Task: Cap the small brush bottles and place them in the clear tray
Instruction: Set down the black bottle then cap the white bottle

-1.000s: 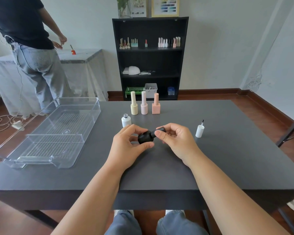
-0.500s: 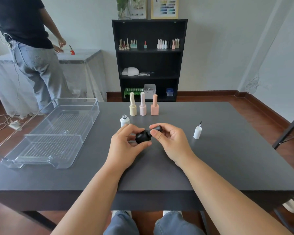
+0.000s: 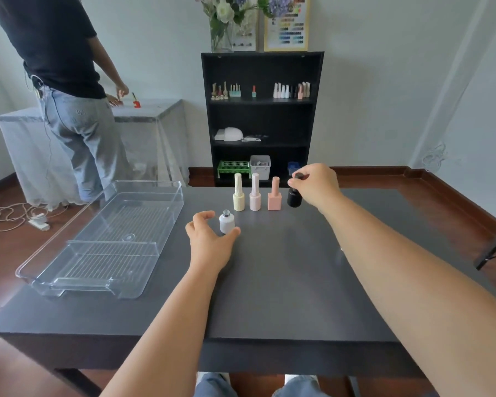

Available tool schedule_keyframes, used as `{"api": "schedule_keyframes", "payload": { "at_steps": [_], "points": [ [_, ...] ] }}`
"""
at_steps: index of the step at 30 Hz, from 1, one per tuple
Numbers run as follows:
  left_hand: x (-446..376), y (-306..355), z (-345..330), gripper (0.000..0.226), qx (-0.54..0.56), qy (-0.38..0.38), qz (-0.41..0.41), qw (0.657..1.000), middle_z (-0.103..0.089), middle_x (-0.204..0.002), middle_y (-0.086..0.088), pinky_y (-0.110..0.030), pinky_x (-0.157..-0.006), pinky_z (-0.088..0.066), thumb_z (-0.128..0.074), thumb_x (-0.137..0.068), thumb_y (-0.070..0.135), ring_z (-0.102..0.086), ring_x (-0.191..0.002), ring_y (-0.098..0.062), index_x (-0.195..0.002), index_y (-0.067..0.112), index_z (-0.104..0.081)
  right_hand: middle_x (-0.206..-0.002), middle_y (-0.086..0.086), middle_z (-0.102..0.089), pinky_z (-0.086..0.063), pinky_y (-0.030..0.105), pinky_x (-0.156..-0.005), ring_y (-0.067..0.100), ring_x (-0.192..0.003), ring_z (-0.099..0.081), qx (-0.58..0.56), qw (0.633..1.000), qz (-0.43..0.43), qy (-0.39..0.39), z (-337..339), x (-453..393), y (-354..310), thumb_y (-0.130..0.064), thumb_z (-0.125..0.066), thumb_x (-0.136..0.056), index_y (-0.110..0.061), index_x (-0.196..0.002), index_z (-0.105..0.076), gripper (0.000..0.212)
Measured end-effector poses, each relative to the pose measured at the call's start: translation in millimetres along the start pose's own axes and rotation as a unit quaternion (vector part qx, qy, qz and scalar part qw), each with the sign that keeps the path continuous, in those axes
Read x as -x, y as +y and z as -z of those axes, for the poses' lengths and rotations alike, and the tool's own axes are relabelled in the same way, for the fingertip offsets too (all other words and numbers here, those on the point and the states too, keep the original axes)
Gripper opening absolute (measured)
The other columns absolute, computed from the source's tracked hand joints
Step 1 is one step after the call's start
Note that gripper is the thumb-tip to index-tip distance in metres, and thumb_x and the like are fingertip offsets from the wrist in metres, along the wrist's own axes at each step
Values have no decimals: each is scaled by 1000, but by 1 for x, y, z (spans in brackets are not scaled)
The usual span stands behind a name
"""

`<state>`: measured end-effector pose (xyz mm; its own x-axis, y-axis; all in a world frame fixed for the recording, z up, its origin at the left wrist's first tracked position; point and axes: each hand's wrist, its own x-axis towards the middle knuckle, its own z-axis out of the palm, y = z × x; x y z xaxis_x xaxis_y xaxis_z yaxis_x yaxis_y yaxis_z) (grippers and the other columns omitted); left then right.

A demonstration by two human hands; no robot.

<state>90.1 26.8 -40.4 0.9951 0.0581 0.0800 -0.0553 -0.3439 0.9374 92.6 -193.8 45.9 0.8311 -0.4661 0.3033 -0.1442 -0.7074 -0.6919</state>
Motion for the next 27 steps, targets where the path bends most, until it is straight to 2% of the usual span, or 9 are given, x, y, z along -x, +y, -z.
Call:
{"api": "schedule_keyframes", "payload": {
  "at_steps": [3,5,9,13,15,17,21,24,27],
  "points": [
    [-12,-1,-2,74,-71,-21,-7,997,-40,-142,-3,-39,-102,-39,-76,-79,32,-46,-122,-21,-140,21,-35,-102,13,-72,-45,26,-68,19,-79,-56,35,998,-42,-16,-8,-12,1,-14,-68,-85,-4,-95,-74,16],
    [-15,-2,-5,72,-108,-31,-22,993,-48,-140,-1,-39,-107,-33,-74,-81,33,-38,-129,-26,-141,19,-36,-103,15,-72,-50,29,-69,24,-84,-62,48,997,-53,-31,-16,-11,4,-14,-68,-85,-1,-95,-74,17],
    [-11,-3,-8,47,-124,2,-68,990,-63,-120,1,-34,-98,-34,-69,-86,28,-40,-100,-16,-128,17,-52,-113,13,-69,-44,26,-72,28,-101,-63,57,996,-61,-42,-27,-2,9,-18,-70,-86,-6,-109,-69,26],
    [-10,-5,-9,34,-138,19,-85,987,-60,-107,-1,-32,-93,-35,-68,-86,30,-41,-93,-17,-115,15,-60,-130,10,-57,-42,29,-82,26,-115,-55,-10,997,-69,-43,-16,0,8,-25,-76,-80,-14,-134,-50,61],
    [-10,-7,-9,33,-149,9,-81,985,-58,-107,-1,-32,-91,-37,-68,-85,34,-41,-95,-18,-112,16,-60,-122,4,-59,-40,28,-78,23,-110,-56,-32,998,-57,-23,7,0,7,-32,-78,-76,-21,-133,-49,65],
    [-10,-9,-8,35,-146,-3,-81,986,-56,-106,2,-31,-87,-40,-69,-84,37,-47,-99,-20,-112,19,-59,-106,-3,-63,-40,28,-74,19,-96,-60,-41,998,-44,-9,37,2,11,-37,-78,-73,-27,-124,-55,57],
    [-7,-9,-5,29,-91,-8,-111,990,-52,-96,12,-18,-73,-41,-74,-80,37,-55,-83,-3,-102,30,-57,-87,-7,-70,-44,27,-62,14,-72,-61,-62,996,-58,-9,93,16,49,-20,-65,-76,-32,-107,-63,33],
    [-3,-5,-4,27,-75,-7,-120,990,-53,-93,16,-8,-62,-35,-76,-78,36,-57,-76,5,-97,32,-58,-90,-8,-73,-48,31,-71,14,-83,-65,-38,992,-88,-80,113,40,91,-7,-61,-78,-31,-114,-64,43],
    [2,-3,-5,25,-75,-13,-128,989,-55,-91,18,-7,-59,-35,-77,-76,35,-58,-73,6,-96,32,-61,-102,-10,-70,-45,31,-91,11,-98,-65,-28,967,-117,-223,106,70,119,-13,-78,-71,-37,-114,-64,50]
  ]
}}
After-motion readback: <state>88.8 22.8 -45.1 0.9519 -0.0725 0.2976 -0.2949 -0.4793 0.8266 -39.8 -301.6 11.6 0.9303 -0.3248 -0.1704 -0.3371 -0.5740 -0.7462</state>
